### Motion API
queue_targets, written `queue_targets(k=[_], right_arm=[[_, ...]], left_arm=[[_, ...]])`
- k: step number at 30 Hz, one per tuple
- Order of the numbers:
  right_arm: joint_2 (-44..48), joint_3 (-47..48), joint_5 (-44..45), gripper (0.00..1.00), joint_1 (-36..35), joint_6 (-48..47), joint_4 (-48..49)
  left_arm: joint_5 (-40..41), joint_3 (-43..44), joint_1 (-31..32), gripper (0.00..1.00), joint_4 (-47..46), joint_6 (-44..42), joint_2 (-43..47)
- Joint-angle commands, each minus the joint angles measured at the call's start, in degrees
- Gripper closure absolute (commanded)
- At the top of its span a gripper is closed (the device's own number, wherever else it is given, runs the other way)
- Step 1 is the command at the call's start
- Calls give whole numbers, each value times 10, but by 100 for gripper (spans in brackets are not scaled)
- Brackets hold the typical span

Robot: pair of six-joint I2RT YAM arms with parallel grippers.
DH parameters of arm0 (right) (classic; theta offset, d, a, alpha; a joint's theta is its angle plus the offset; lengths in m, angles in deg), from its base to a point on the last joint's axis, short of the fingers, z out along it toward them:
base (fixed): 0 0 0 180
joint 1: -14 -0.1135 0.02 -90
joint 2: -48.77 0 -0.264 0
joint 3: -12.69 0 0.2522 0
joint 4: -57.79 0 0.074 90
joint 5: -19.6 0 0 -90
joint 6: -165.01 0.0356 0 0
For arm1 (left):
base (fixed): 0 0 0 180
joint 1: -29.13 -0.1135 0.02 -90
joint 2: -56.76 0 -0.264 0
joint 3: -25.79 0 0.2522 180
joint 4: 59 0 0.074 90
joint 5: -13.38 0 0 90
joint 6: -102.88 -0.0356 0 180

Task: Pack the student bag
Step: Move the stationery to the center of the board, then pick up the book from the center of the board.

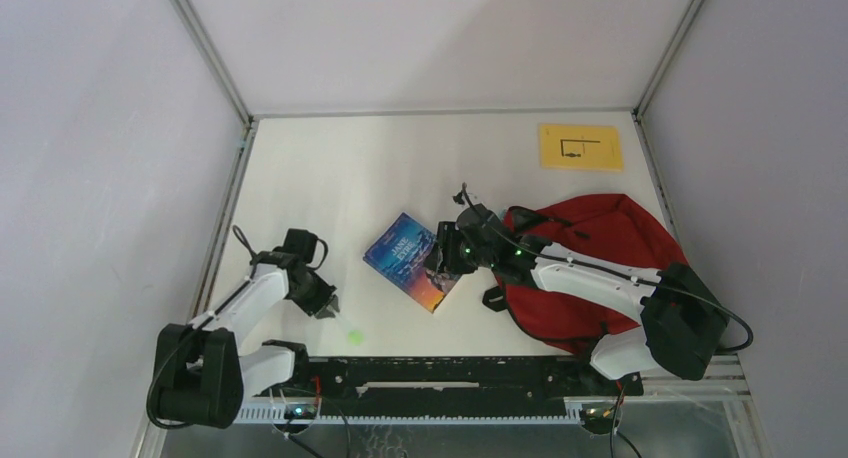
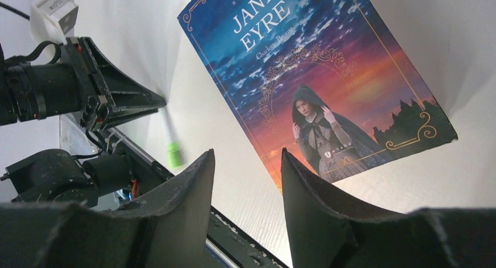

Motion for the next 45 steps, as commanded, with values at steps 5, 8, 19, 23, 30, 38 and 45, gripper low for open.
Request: queue_targets(k=[5,8,19,23,30,38,45], right_arm=[[14,-1,11,47,-2,5,5],[13,-1,12,47,3,6,2],[9,-1,7,44,29,-20,2],[-21,24,18,27,39,-59,-16],[-132,111,-10,16,85,-137,-43],[-201,159,-35,16,118,-159,-53],[-233,157,-81,16,144,-130,-20]], left_arm=[[-7,8,9,93,-145,4,-76],[-7,15,10,94,-150,4,-85],[112,159,6,49,-76,-50,-161],[112,177,8,23,-75,-81,-118],[90,228,122,14,-60,-137,-33],[-19,147,164,0,-147,-71,-5],[-85,45,170,0,-323,-6,13]])
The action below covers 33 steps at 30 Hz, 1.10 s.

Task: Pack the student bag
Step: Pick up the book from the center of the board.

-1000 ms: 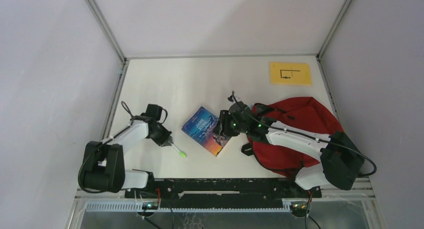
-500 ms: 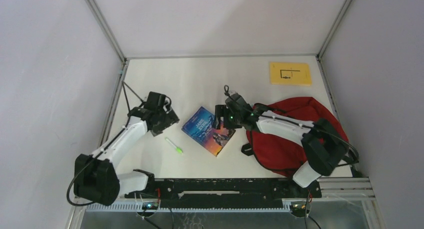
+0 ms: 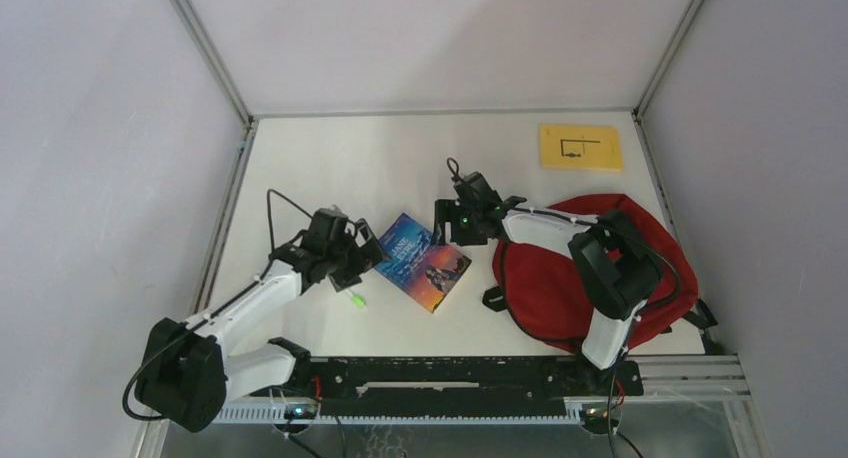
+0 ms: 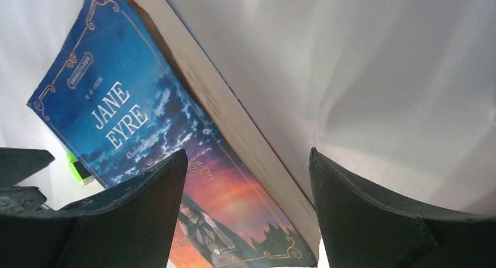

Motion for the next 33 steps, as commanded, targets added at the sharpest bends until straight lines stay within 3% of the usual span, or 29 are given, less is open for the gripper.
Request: queue_targets(k=[1,17,28,33], right_arm=[[-16,20,-41,16,13,12,34],[-40,20,-102,16,23,47,66],[-57,14,-109,17,24,40,63],[-66,5,-124,17,23,35,70]], left_arm=[[-50,-37,4,0,-134,43,1],[-84,-71,6,5,-269,80,-123],[-51,-31,28,44,-216,62,-107],[-34,-2,37,56,-195,56,-87]])
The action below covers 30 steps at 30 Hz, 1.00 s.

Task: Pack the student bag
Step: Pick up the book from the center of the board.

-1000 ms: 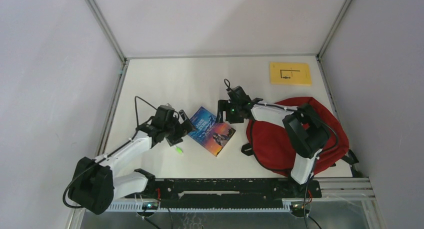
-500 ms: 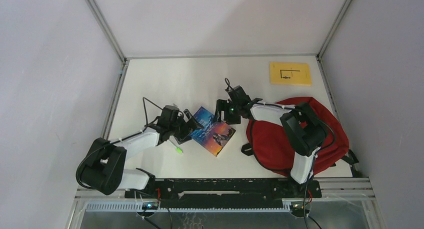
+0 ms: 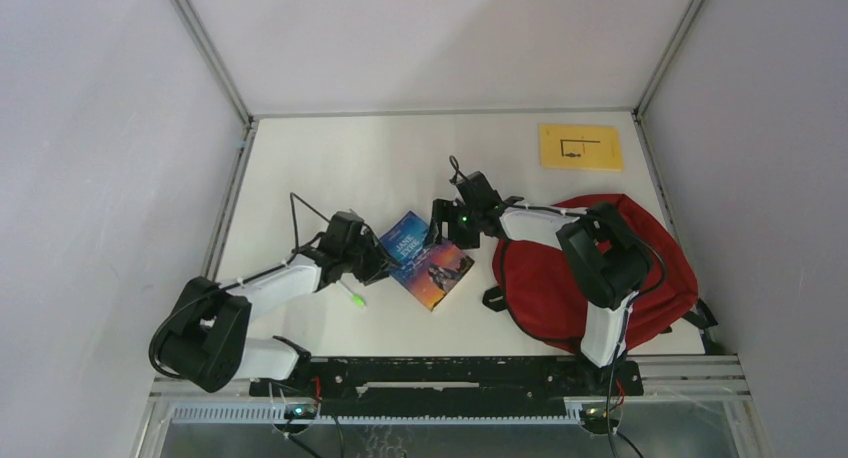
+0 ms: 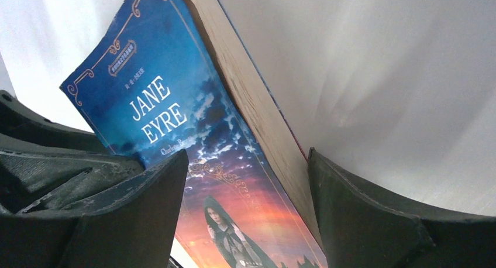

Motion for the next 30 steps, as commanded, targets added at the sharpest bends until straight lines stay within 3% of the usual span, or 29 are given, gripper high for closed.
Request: queue_targets(k=[1,3,7,11,17,21,30], right_arm=[[-17,3,-15,17,2,-6,16],[-21,-2,-19,17,2,-6,20],[-25,-11,-24,17,2,-1,31],[-29,-16,-29,17,2,7,41],[-34,-18,-37,17,2,13,50],[-36,-22,-41,17,5,15,55],[-35,-30,-48,17,7,24,66]], left_arm=[[24,60,12,57,8,-13,35],[29,66,15,54,8,-14,39],[30,65,17,20,11,-12,35],[30,33,17,4,-14,2,31],[58,-29,16,0,-67,20,59],[69,-75,16,0,-164,12,74],[92,-141,17,0,-287,10,77]])
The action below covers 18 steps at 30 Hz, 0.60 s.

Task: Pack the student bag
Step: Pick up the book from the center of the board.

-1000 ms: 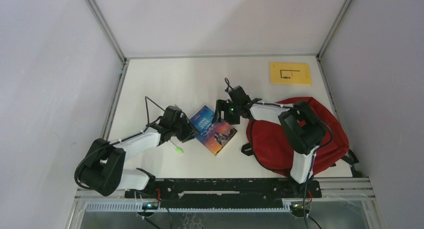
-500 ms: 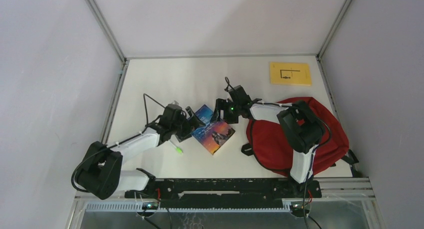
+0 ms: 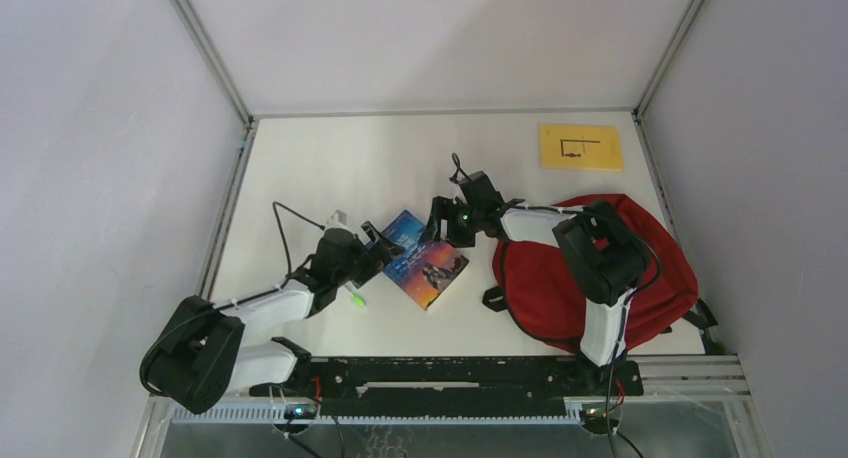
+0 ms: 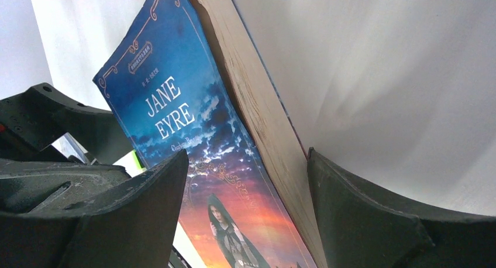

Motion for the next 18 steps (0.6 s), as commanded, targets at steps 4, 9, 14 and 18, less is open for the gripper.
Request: queue_targets(k=[4,9,14,18], right_arm=[[-21,-15,-2,17,-1,10,-2],[-29,-15,-11,17,-1,17,7],[-36,-15,-12,18,-3,18,8],[-37,-15,-11,18,-3,16,5]], left_arm=[[12,-92,4,3,-221,38,-11],[-5,-94,4,11,-258,48,-42],[-12,-75,4,31,-256,57,-72],[-11,-70,4,56,-250,62,-79]])
